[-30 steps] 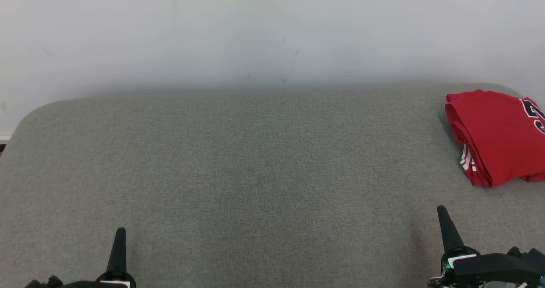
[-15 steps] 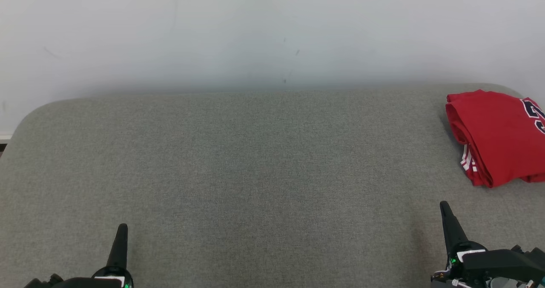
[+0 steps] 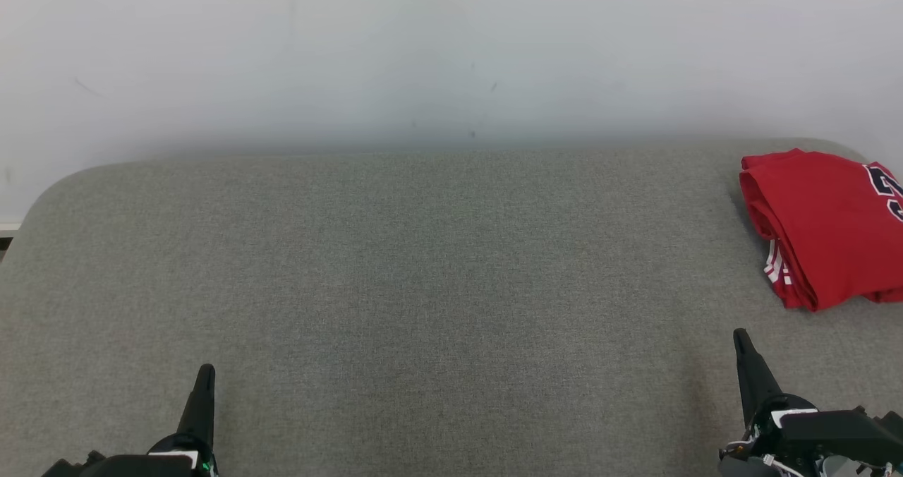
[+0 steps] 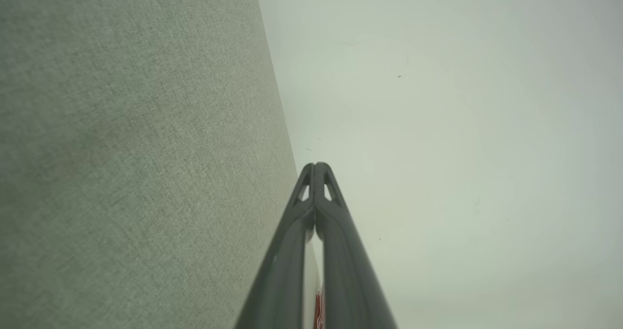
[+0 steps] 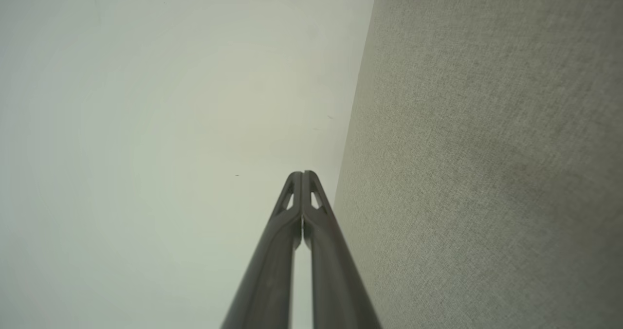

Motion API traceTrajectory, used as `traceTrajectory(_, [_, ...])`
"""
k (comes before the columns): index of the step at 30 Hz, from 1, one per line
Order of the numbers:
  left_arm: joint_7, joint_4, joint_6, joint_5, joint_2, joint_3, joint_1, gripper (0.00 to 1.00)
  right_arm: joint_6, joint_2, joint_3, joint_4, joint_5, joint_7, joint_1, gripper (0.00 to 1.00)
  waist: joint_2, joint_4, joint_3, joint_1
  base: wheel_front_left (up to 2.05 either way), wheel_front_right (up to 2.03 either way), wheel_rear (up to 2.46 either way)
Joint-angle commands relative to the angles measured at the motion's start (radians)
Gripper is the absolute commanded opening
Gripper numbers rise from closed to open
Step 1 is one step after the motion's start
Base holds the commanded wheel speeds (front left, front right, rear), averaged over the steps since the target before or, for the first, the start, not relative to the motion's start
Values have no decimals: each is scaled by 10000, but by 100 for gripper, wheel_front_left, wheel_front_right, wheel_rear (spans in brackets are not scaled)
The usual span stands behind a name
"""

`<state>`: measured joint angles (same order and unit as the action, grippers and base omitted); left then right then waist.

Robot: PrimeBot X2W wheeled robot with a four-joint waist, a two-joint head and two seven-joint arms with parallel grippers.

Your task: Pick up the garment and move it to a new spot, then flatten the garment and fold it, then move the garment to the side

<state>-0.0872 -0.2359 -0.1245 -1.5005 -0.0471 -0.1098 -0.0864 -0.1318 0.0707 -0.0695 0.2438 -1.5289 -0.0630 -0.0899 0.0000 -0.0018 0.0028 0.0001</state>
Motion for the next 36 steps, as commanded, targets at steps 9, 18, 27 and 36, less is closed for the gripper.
traceTrajectory(9, [-206,-71,-91,-770,-54,-52,-227,0,20,-12,-147,-17,-726,-235,-154,0,0,11,2,-1,0,0,0])
traceTrajectory(18, [-292,-114,-76,-1147,-54,-61,-284,0,21,-35,-225,-8,-1054,-345,-198,0,0,18,3,-1,0,0,0])
traceTrajectory(27, [-291,-110,-76,-1147,-54,-64,-282,0,21,-56,-250,-5,-1014,-365,-201,0,0,18,3,-1,0,0,0])
traceTrajectory(36, [-291,-109,-76,-1148,-54,-60,-280,0,21,-75,-279,-3,-989,-393,-204,0,0,18,3,-1,0,0,0])
